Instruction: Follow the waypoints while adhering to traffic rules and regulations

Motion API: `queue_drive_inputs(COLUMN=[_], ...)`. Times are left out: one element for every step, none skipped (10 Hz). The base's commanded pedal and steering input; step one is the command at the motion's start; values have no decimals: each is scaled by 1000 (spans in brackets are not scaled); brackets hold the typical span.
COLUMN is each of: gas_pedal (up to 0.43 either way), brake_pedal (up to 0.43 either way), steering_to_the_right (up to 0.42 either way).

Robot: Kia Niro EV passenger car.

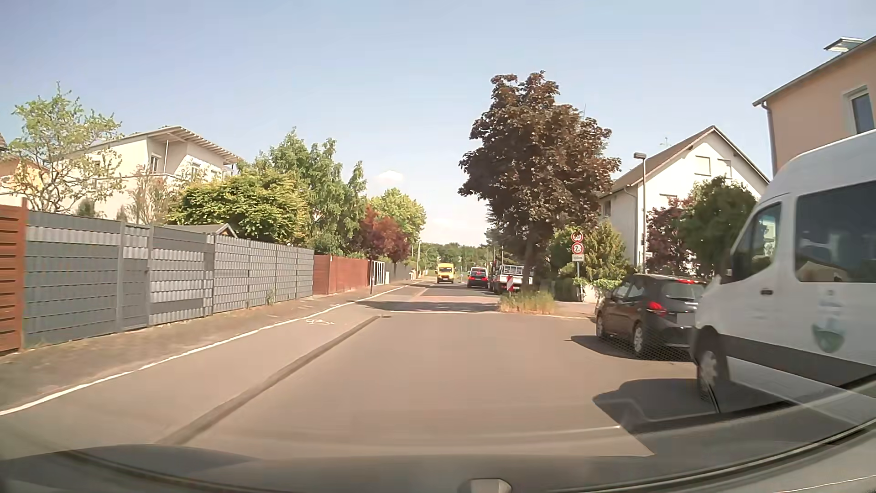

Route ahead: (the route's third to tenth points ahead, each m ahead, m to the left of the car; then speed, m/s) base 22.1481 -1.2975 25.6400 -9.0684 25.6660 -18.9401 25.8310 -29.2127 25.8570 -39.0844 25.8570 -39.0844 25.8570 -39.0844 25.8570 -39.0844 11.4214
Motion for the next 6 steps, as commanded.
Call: queue_drive_inputs(gas_pedal=[0, 0, 0, 0, 0, 0], brake_pedal=[305, 317, 323, 329, 341, 354], steering_to_the_right=[-4, -1, 1, 1, 3, 5])
